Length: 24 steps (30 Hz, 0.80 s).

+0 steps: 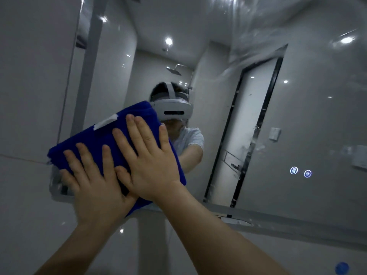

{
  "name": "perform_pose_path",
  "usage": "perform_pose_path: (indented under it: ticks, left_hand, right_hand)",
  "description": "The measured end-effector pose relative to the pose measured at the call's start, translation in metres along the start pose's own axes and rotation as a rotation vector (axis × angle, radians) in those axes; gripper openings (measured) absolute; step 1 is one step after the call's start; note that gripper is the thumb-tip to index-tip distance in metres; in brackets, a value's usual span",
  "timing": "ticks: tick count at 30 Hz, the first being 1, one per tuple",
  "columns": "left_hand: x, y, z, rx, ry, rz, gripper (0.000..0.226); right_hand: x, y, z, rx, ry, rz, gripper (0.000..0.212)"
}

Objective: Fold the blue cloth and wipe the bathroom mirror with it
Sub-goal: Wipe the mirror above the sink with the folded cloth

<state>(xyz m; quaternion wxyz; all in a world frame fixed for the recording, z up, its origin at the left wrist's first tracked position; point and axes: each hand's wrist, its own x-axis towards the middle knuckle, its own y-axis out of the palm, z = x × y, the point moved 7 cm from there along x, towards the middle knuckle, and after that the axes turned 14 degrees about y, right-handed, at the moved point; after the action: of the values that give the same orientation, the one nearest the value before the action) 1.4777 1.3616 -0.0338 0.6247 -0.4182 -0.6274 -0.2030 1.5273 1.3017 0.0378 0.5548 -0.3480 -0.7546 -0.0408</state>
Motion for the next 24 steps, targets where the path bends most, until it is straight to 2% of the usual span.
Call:
perform_pose_path:
  ticks: [7, 12, 19, 21, 24]
  left_hand:
    - [-0.025, 0.01, -0.042, -0.052, -0.25, 0.028, 0.094]
    - [-0.033, 0.023, -0.087, -0.116, -0.328, 0.089, 0.095]
    - [-0.046, 0.045, -0.158, -0.177, -0.31, 0.141, 0.09]
    - [-0.05, 0.05, -0.177, -0.179, -0.272, 0.154, 0.09]
    - [-0.056, 0.051, -0.203, -0.138, -0.148, 0.088, 0.09]
  right_hand:
    - [-0.015, -0.001, -0.021, -0.13, -0.247, 0.129, 0.061]
    - [-0.033, -0.003, -0.057, -0.175, -0.335, 0.148, 0.06]
    - [-0.073, -0.013, -0.124, -0.048, -0.302, 0.033, 0.051]
    - [-0.087, -0.015, -0.142, -0.029, -0.256, 0.023, 0.045]
    - [-0.108, -0.014, -0.164, -0.087, -0.174, 0.033, 0.043]
